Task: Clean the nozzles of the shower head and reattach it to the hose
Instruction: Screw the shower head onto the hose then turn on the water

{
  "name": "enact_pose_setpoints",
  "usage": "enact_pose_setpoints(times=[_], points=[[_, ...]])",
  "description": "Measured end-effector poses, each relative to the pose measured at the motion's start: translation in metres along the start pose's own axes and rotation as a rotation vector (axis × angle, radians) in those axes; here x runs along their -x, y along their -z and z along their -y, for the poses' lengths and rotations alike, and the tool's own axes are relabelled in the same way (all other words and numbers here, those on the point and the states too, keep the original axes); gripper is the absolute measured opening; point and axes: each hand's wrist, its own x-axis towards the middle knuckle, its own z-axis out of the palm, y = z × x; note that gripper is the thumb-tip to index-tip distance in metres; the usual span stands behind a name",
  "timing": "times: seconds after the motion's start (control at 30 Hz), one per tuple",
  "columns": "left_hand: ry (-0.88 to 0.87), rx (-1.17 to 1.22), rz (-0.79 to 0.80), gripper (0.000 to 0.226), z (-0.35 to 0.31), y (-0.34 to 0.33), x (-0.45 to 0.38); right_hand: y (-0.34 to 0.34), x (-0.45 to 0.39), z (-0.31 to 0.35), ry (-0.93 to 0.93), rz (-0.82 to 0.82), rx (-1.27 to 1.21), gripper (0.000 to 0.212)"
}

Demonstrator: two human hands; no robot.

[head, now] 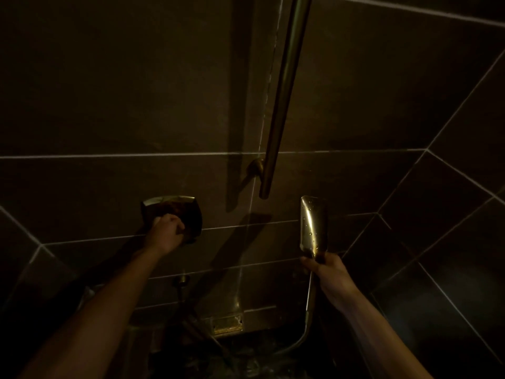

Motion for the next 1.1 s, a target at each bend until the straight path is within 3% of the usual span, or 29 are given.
enact_pose_setpoints(times=[0.1, 0.2, 0.37, 0.5, 0.63, 0.8, 0.97, 1.1], points=[[0.004, 0.054, 0.032, 0.022, -0.010, 0.023, 0.014, -0.002, 0.008, 0.016, 0.003, 0.053, -0.002, 0.017], [-0.023, 0.054, -0.036, 0.021, -0.024, 0.053, 0.029, 0.000, 0.011, 0.033, -0.006, 0.111, -0.025, 0.026], [-0.177, 0.000, -0.431, 0.028, -0.061, 0.129, 0.041, 0.004, 0.011, 0.078, 0.042, 0.185, 0.023, 0.026], [-0.301, -0.049, -0.785, 0.035, -0.110, 0.207, 0.040, 0.008, 0.014, 0.126, 0.186, 0.232, 0.061, 0.018], [-0.384, -0.173, -1.036, 0.059, -0.165, 0.284, 0.025, 0.020, 0.020, 0.168, 0.306, 0.222, 0.064, 0.022], [-0.309, -0.369, -0.948, 0.104, -0.202, 0.336, -0.002, 0.038, 0.024, 0.216, 0.436, 0.216, 0.067, 0.030], [-0.290, -0.396, -0.947, 0.117, -0.200, 0.334, -0.028, 0.055, 0.022, 0.276, 0.558, 0.181, 0.078, 0.041], [-0.307, -0.382, -0.973, 0.122, -0.196, 0.333, -0.034, 0.064, 0.026, 0.331, 0.627, 0.181, 0.151, 0.032]])
